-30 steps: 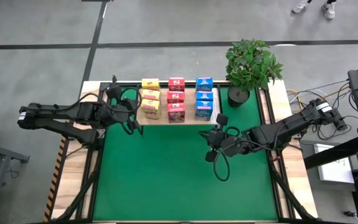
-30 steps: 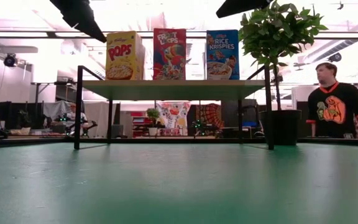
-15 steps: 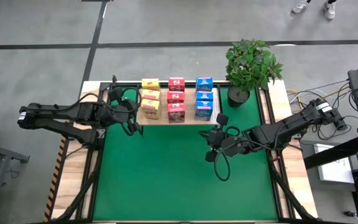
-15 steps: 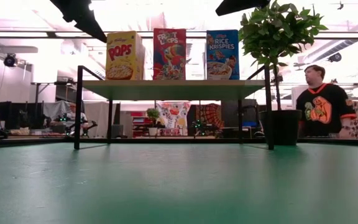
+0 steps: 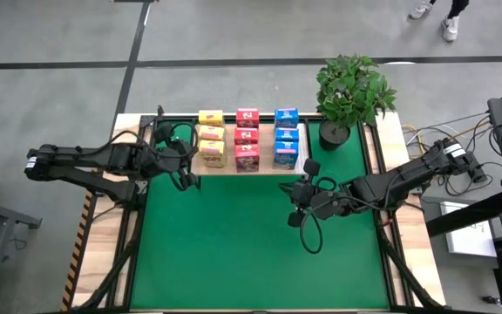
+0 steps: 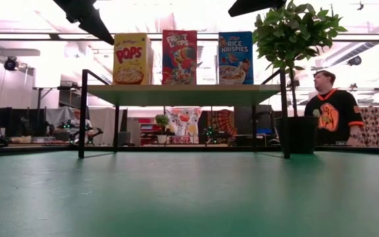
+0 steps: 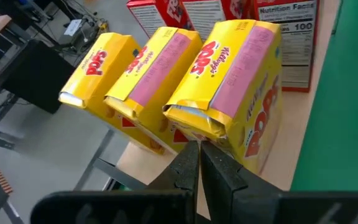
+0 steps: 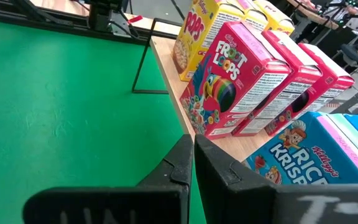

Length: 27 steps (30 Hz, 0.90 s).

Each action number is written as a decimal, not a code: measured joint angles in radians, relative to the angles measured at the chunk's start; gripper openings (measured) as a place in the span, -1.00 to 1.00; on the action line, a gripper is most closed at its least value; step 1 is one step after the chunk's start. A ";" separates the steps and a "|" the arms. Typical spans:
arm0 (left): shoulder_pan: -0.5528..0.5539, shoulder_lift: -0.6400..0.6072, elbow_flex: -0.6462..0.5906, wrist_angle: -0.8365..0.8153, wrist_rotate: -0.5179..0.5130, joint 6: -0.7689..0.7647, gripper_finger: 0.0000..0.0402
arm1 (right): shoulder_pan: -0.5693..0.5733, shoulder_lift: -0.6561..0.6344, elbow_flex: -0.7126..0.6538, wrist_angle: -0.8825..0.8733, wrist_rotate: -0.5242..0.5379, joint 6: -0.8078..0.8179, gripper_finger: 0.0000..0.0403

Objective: Stack cereal on shelf
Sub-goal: Adjust the yellow cereal box on the shelf, then return to Home Position

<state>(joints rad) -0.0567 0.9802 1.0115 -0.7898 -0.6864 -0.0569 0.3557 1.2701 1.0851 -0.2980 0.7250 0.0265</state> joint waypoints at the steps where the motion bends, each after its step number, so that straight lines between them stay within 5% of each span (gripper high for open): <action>1: -0.002 0.000 0.000 0.000 0.005 -0.003 -1.00 | 0.000 0.000 0.000 0.000 0.000 0.000 -0.96; 12: -0.008 0.000 0.000 0.001 0.012 -0.004 -1.00 | 0.000 0.000 0.000 0.000 0.000 0.000 -0.96; 20: 0.000 0.000 0.001 -0.013 -0.282 0.125 -1.00 | 0.000 0.000 0.000 0.000 0.000 0.000 -0.96; 27: 0.036 0.000 0.001 0.043 -0.299 0.228 -1.00 | 0.000 0.000 -0.001 0.000 -0.001 0.000 -0.96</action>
<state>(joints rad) -0.0202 0.9802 1.0122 -0.7465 -0.9852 0.1713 0.3561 1.2701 1.0843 -0.2981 0.7239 0.0261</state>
